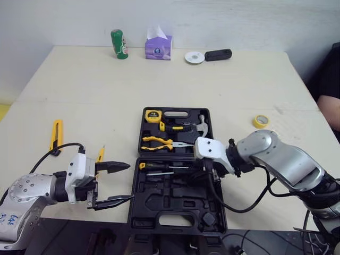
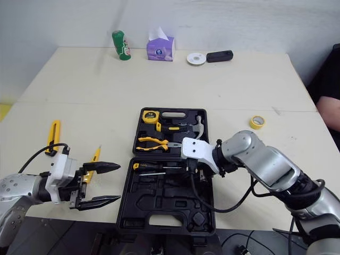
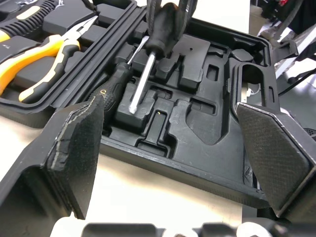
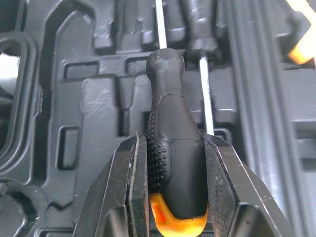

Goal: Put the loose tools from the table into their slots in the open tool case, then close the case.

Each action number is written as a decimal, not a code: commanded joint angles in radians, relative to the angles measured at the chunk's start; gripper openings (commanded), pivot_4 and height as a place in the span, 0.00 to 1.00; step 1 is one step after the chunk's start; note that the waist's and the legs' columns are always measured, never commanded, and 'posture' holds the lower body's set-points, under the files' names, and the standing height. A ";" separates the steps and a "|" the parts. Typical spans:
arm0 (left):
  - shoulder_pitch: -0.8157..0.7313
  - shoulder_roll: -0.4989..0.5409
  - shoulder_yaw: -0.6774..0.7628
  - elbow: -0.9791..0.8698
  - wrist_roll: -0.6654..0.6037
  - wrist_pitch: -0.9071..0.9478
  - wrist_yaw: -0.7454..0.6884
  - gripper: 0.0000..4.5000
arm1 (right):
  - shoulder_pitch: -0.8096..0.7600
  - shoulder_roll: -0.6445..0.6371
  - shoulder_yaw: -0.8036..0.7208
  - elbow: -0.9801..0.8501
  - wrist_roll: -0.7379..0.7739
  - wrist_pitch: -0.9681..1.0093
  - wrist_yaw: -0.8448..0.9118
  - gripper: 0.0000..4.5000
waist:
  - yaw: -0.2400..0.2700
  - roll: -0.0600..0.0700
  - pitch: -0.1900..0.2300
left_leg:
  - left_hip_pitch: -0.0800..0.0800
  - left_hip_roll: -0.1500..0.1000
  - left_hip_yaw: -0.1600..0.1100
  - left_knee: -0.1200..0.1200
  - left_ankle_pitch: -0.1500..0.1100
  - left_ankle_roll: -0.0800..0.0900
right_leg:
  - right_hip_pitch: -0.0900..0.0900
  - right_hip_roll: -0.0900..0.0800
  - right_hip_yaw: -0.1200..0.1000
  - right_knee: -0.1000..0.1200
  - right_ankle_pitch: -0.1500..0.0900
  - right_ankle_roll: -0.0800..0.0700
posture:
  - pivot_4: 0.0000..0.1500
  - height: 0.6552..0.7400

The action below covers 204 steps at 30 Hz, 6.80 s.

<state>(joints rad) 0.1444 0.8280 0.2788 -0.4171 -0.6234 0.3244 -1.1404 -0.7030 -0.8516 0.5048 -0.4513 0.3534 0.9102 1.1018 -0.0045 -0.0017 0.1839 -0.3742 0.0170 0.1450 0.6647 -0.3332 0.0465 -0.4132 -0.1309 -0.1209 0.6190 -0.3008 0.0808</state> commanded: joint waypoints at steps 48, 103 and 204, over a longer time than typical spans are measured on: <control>-0.032 0.012 -0.014 0.027 0.000 -0.003 -0.040 1.00 | 0.039 -0.019 -0.012 -0.085 0.011 0.145 -0.055 0.35 | -0.024 0.000 0.000 | 0.001 0.000 0.000 0.000 0.000 0.000 | 0.000 0.000 0.000 0.001 0.000 0.000 | 1.00 1.00; -0.137 -0.037 -0.088 0.106 0.038 -0.046 -0.020 1.00 | 0.341 0.243 -0.303 0.215 -0.020 -0.719 0.075 0.01 | -0.022 -0.001 0.000 | 0.003 0.000 0.001 0.000 0.001 0.001 | 0.002 0.001 0.000 0.003 0.000 0.000 | 1.00 1.00; -0.183 0.186 0.518 1.315 0.249 -0.514 0.554 1.00 | 0.571 -0.187 -1.090 1.454 -0.099 -1.542 -0.259 0.99 | -0.031 -0.005 -0.003 | 0.007 0.000 0.004 -0.003 -0.004 -0.008 | 0.002 -0.002 0.001 0.003 0.000 0.000 | 1.00 1.00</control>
<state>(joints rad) -0.0368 1.0131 0.7936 0.9504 -0.3517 -0.1919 -0.5829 -0.1237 -1.0234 -0.5831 0.9981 0.2257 -0.6113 0.8187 -0.0358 -0.0070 0.1806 -0.3672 0.0173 0.1489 0.6620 -0.3371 0.0387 -0.4113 -0.1326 -0.1203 0.6225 -0.3006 0.0803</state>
